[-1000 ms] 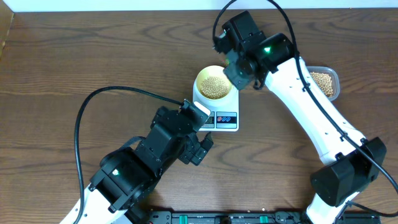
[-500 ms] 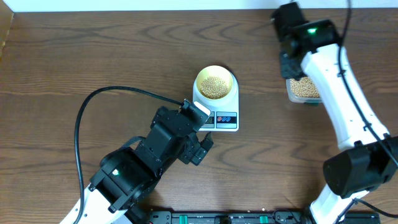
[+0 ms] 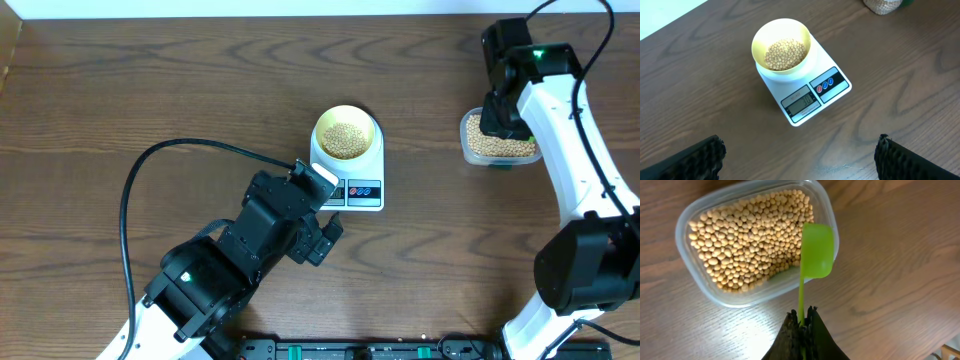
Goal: Scoop item into bowl and weigh 50g on scale
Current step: 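Move the empty scoop with the right gripper back to the tub, then lower the green scoop into the soybean tub for another scoop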
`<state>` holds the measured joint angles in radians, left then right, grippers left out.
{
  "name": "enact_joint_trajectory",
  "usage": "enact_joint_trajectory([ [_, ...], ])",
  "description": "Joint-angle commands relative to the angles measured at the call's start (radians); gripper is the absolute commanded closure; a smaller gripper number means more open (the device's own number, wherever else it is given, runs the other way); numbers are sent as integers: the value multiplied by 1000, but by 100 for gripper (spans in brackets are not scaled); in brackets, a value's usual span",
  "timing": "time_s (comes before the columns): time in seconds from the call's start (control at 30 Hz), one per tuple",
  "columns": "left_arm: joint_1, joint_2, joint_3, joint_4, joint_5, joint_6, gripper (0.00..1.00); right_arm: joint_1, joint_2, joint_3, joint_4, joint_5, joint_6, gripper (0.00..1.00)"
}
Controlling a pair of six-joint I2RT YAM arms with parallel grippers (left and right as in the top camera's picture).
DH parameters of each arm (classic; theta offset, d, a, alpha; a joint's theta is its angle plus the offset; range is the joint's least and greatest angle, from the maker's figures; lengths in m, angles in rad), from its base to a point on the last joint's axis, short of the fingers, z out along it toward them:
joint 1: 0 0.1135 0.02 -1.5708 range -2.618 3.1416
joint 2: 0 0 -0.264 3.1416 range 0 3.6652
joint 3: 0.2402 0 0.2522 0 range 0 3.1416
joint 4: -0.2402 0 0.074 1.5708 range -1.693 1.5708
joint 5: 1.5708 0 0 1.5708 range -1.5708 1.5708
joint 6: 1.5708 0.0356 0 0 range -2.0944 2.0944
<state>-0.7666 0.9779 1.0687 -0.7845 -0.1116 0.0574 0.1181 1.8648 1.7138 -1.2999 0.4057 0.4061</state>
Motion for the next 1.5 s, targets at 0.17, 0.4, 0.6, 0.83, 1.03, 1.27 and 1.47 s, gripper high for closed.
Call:
enact_joint_trajectory([
  [0.17, 4, -5, 30, 1, -13, 14, 2, -19, -20, -111, 104, 2, 24, 99],
  [0.4, 4, -5, 30, 1, -13, 14, 2, -31, -19, -188, 177, -41, 0, 99],
  [0.6, 4, -5, 30, 1, -13, 14, 2, -32, -19, -223, 212, -185, -51, 99],
  [0.83, 4, -5, 30, 1, -13, 14, 2, -89, -14, -236, 216, -287, -64, 99],
  [1.03, 4, -5, 30, 1, -13, 14, 2, -213, 11, -237, 224, -461, -111, 99],
  [1.27, 4, -5, 30, 1, -13, 14, 2, -270, 14, -237, 214, -639, -212, 99],
  [1.47, 4, -5, 30, 1, -13, 14, 2, -273, 18, -237, 216, -721, -230, 99],
])
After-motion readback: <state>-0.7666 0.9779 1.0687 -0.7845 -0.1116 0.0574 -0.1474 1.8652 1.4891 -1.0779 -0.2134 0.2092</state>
